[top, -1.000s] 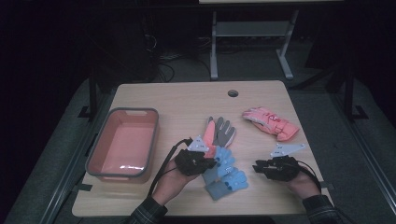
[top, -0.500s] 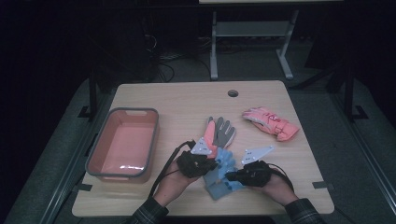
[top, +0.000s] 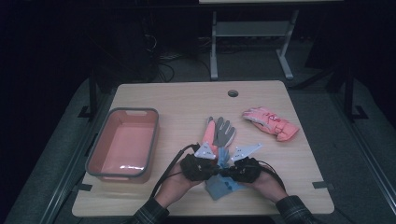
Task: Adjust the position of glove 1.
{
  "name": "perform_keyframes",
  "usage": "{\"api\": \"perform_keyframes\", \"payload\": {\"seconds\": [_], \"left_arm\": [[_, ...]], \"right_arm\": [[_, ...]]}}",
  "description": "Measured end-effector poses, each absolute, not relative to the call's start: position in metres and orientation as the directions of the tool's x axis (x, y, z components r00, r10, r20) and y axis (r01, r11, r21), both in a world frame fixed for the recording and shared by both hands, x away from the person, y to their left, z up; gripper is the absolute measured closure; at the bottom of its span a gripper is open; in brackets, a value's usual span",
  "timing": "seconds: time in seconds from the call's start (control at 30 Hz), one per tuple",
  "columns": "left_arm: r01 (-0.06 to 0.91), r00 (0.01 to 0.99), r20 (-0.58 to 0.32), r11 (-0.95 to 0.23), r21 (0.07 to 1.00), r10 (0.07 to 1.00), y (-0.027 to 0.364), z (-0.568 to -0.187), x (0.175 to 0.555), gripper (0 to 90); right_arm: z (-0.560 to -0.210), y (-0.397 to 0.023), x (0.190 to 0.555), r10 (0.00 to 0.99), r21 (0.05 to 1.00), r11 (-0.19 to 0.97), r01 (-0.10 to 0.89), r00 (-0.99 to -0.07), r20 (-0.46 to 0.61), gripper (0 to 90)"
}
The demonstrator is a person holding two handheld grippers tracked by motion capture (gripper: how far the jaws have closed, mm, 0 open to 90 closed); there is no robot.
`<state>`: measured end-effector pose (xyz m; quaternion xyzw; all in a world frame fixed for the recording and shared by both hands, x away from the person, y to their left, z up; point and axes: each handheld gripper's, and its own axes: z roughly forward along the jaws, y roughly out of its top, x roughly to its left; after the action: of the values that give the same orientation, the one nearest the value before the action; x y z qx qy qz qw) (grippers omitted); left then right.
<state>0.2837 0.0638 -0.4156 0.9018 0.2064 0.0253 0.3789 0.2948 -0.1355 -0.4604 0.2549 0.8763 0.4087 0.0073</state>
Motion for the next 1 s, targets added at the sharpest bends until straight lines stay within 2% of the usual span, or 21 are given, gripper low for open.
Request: {"api": "perform_keyframes", "payload": {"seconds": [0.3, 0.47, 0.8, 0.9, 1.0], "left_arm": [[0.341, 0.927, -0.133, -0.638, 0.691, 0.352, 0.056, -0.42, 0.278, 82.4], [0.335, 0.934, -0.146, -0.655, 0.677, 0.326, 0.05, -0.424, 0.275, 79.8], [0.324, 0.942, -0.146, -0.695, 0.642, 0.303, 0.039, -0.435, 0.267, 67.6], [0.324, 0.939, -0.129, -0.692, 0.645, 0.319, 0.04, -0.433, 0.268, 57.6], [0.335, 0.929, -0.105, -0.684, 0.648, 0.355, 0.041, -0.432, 0.269, 40.2]], "right_arm": [[-0.46, -0.148, 0.294, 0.477, 0.712, 0.531, 0.46, -0.856, 0.197, 89.7], [-0.455, -0.18, 0.292, 0.556, 0.703, 0.504, 0.502, -0.811, 0.181, 85.5], [-0.459, -0.237, 0.297, 0.693, 0.694, 0.441, 0.569, -0.707, 0.14, 55.6], [-0.461, -0.247, 0.298, 0.722, 0.696, 0.418, 0.584, -0.678, 0.135, 46.5], [-0.463, -0.255, 0.298, 0.752, 0.705, 0.383, 0.597, -0.645, 0.138, 36.4]]}}
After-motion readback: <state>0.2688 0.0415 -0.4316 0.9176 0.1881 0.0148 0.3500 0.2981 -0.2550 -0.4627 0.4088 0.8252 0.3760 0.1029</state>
